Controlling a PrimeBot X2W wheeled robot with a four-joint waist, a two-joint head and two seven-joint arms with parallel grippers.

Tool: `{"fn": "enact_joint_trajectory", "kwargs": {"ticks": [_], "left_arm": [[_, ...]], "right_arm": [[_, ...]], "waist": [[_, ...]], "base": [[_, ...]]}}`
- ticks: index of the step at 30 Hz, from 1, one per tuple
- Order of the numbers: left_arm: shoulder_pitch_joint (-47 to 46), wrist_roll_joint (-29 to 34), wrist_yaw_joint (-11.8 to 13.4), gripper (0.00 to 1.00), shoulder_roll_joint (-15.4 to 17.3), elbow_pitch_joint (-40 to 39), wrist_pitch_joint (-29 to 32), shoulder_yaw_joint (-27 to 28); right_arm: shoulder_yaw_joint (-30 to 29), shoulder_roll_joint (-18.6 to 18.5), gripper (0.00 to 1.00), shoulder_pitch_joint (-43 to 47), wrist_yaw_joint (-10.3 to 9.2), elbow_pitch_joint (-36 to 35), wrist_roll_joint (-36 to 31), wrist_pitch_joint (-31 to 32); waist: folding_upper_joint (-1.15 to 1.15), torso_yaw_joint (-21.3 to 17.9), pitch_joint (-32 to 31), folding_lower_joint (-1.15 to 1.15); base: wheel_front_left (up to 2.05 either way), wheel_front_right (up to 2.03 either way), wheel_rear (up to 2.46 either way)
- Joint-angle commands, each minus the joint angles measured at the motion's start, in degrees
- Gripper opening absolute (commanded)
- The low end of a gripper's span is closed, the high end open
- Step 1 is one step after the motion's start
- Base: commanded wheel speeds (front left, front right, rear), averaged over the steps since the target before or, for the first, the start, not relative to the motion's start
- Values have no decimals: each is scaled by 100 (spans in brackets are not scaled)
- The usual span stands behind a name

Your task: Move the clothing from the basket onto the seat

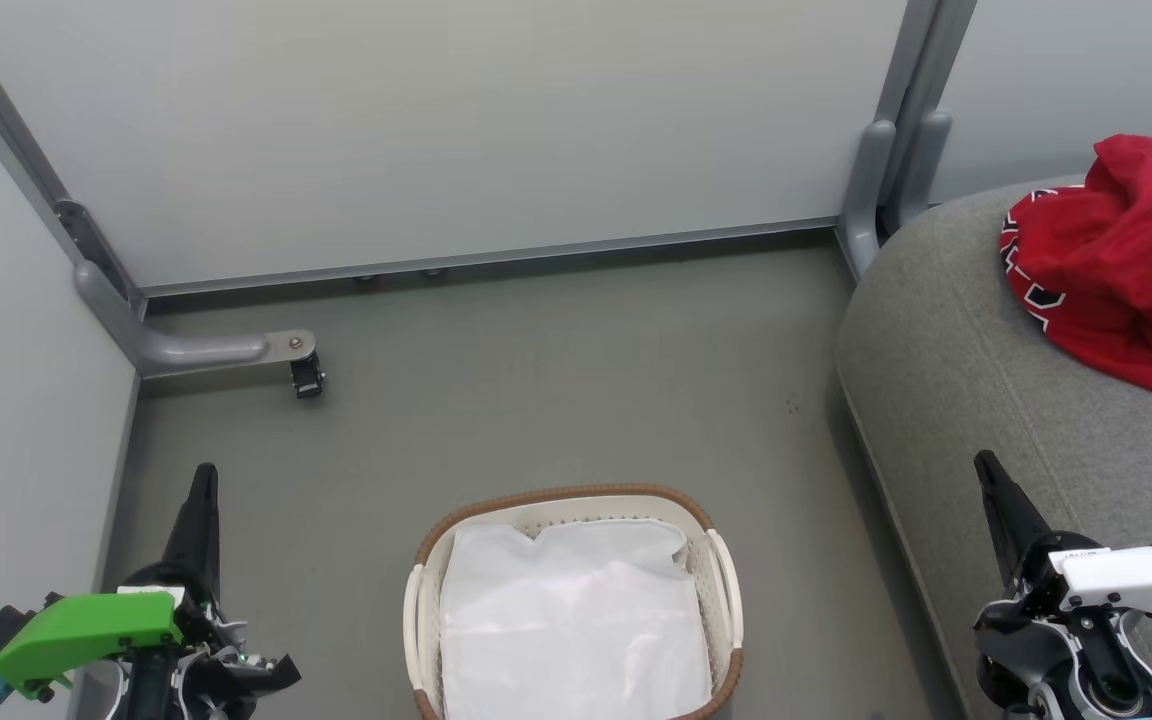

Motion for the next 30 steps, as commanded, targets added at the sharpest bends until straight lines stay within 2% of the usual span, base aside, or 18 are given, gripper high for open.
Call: {"fn": "enact_joint_trajectory", "kwargs": {"ticks": [1,30], "left_arm": [[-53,-18,-24,0,31,-11,22,12],[-53,-17,-24,0,31,-11,23,13]], "right_arm": [[-15,-26,0,-40,0,-22,9,13],[-18,-23,0,-40,0,-22,3,18]], "waist": [[0,0,0,0],[0,0,0,0]], "base": [[0,0,0],[0,0,0]]}}
